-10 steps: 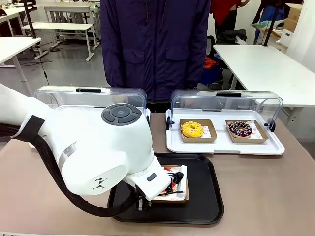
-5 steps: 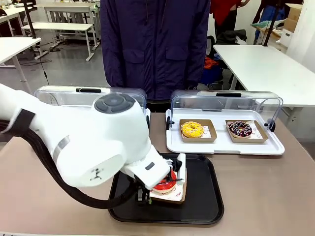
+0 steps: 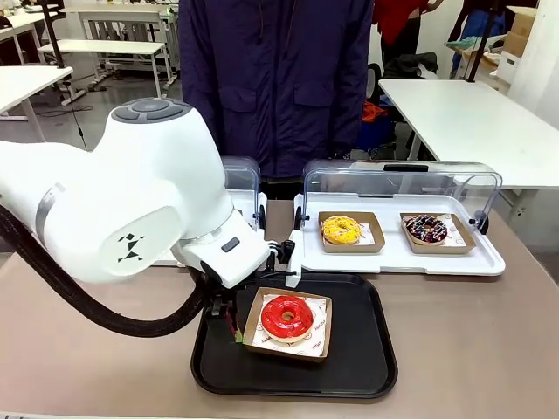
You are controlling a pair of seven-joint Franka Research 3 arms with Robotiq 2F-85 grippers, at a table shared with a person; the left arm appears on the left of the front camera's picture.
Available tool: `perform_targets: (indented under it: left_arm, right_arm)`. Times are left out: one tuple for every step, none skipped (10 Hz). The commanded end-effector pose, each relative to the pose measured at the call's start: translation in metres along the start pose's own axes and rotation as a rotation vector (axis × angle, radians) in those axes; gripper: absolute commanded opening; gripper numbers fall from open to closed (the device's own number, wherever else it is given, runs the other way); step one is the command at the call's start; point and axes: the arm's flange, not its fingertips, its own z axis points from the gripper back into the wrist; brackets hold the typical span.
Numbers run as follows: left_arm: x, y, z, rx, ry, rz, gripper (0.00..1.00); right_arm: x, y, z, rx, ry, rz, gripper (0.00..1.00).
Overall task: Move the first donut from the left to the tray.
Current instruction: Pick up the Paper togo box containing the Donut indicated by the person and place it on the Handle tray.
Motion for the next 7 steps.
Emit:
perform_targets:
  left_arm:
    - [0.0052,-0.0028,-0.0087,0.006,0.001,0.006,1.0]
    - [0.0052,-0.0028,-0.0087,0.006,0.001,0.006,1.0]
    - [0.0052,-0.0028,-0.0087,0.006,0.001,0.006,1.0]
    - [0.0052,-0.0028,-0.0087,0.006,0.001,0.006,1.0]
    - [0.0052,-0.0028,-0.0087,0.006,0.001,0.006,1.0]
    - [0.0052,-0.0028,-0.0087,0.006,0.001,0.006,1.0]
    - [0.0052,-0.0028,-0.0087,0.006,0.001,0.006,1.0]
  right_arm:
    - [0.0026,0.0017,-0.0005,0.001,-0.002,0.006,1.0]
    - [0.0026,0.0017,-0.0005,0.001,-0.002,0.006,1.0]
    - [0.0026,0.0017,-0.0005,0.001,-0.002,0.006,1.0]
    - [0.0026,0.0017,-0.0005,0.001,-0.002,0.006,1.0]
    - [0.0026,0.0017,-0.0005,0.001,-0.002,0.006,1.0]
    - [0.0026,0.0017,-0.0005,0.001,-0.002,0.006,1.0]
    - [0.0026,0.0017,-0.0005,0.001,-0.002,0.006,1.0]
